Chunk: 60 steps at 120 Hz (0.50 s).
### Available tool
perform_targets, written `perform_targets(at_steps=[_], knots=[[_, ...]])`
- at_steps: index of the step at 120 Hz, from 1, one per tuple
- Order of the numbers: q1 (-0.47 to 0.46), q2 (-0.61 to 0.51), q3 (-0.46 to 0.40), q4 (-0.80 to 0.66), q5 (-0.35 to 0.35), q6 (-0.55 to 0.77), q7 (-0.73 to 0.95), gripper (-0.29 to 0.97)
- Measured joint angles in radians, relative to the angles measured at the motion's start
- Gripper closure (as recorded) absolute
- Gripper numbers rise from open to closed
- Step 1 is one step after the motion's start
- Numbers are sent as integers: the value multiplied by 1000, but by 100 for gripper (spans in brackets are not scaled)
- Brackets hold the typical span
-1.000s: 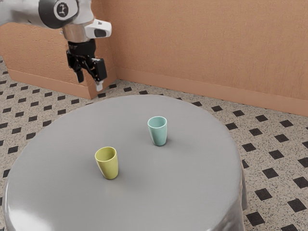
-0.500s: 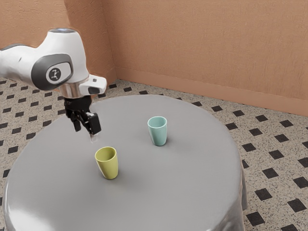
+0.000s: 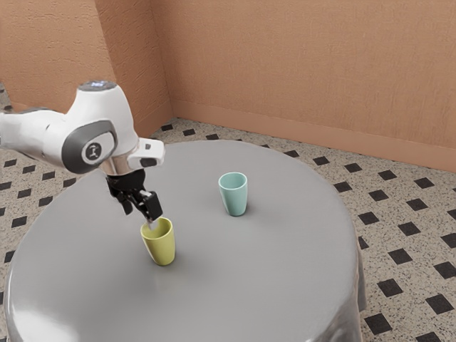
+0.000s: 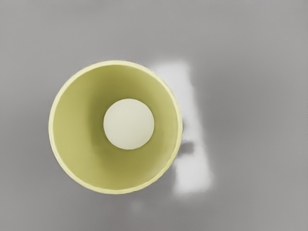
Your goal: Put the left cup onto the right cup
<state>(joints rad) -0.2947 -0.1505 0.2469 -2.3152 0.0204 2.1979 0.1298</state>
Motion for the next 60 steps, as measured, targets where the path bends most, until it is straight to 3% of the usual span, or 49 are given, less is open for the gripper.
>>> perform_targets(at_steps=[60], knots=[[-1, 111, -44, -5, -77, 109, -77, 2]])
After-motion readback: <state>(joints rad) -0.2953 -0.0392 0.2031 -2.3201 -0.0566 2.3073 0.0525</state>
